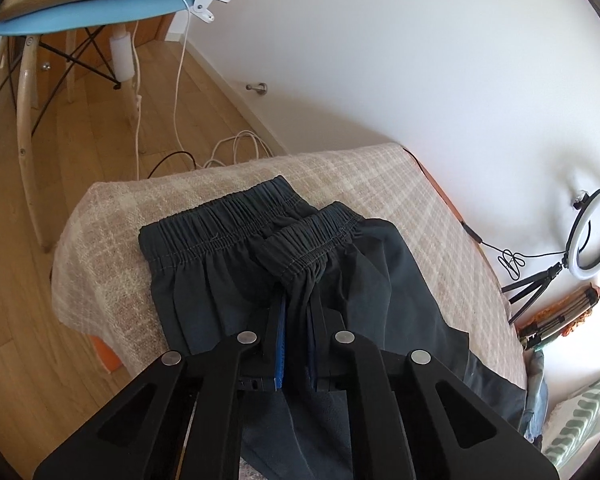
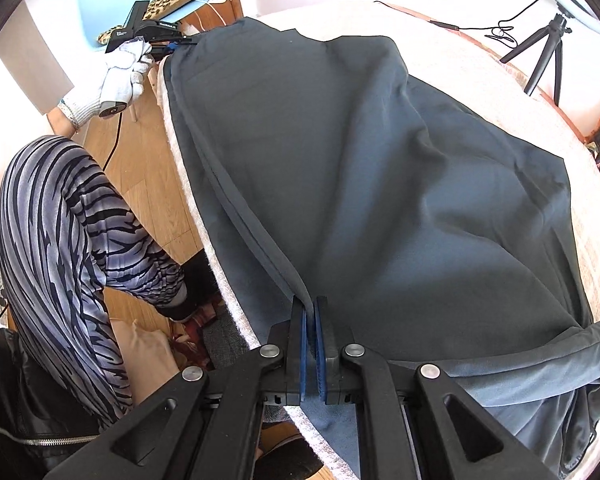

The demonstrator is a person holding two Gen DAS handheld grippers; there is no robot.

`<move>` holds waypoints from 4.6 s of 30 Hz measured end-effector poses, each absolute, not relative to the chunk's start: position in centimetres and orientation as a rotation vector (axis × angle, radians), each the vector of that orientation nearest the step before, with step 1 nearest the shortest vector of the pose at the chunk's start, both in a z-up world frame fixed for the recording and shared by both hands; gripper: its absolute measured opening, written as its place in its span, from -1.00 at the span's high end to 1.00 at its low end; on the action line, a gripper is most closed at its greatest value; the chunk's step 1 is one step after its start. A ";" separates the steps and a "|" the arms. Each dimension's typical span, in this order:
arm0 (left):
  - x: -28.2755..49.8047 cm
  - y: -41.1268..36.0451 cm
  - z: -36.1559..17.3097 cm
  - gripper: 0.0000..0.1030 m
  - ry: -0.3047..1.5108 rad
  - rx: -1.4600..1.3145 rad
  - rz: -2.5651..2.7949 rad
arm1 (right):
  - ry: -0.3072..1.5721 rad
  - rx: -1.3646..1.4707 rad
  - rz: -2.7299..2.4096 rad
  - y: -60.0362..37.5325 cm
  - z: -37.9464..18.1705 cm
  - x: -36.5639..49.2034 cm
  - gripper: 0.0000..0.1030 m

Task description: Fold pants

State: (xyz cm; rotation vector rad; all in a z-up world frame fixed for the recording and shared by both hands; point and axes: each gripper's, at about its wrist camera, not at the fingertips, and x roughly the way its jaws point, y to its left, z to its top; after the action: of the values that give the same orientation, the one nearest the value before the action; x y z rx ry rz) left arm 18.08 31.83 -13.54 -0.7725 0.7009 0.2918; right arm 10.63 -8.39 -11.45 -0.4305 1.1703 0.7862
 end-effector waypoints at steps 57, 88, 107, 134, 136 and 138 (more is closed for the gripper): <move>25.6 -8.0 2.6 -0.27 0.974 -0.161 -0.644 | 0.867 0.405 -0.059 -35.7 -7.2 2.5 -0.66; 31.2 -35.0 -9.0 0.92 1.188 -0.103 -0.834 | 0.881 0.611 -0.187 -47.6 -13.9 1.6 -0.65; 14.5 -38.4 -6.5 0.95 0.975 0.246 -1.133 | 0.675 0.819 -0.095 -50.7 -10.7 -0.9 -0.61; 10.5 -41.9 -11.6 0.95 1.010 0.193 -1.189 | 0.899 0.892 0.004 -51.7 -14.3 2.2 -0.35; 10.4 -41.9 -11.9 0.95 1.014 0.193 -1.190 | 0.915 0.872 0.019 -50.9 -14.6 2.4 -0.39; 10.6 -41.9 -12.1 0.96 1.024 0.187 -1.199 | 0.910 0.838 0.005 -50.2 -14.8 2.5 -0.42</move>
State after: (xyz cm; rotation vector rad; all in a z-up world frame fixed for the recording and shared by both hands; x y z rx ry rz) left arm 10.57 -41.88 -12.11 0.1866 1.0241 -1.1991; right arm 2.52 -50.25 -14.82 0.8379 0.9097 0.0050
